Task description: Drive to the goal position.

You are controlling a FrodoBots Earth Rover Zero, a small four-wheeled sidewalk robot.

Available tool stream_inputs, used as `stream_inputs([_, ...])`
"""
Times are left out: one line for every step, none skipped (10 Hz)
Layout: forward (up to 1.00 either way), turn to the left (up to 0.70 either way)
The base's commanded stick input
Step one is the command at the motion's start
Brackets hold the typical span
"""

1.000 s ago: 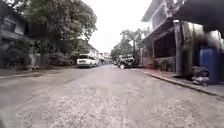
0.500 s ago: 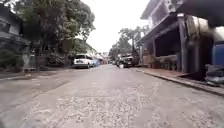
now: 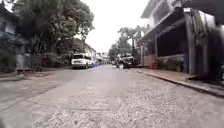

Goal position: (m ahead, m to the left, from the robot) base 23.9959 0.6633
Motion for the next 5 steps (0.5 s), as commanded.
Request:
stream_inputs([1.00,0.00])
stream_inputs([1.00,0.00])
stream_inputs([1.00,0.00])
stream_inputs([1.00,0.10])
stream_inputs([1.00,0.27])
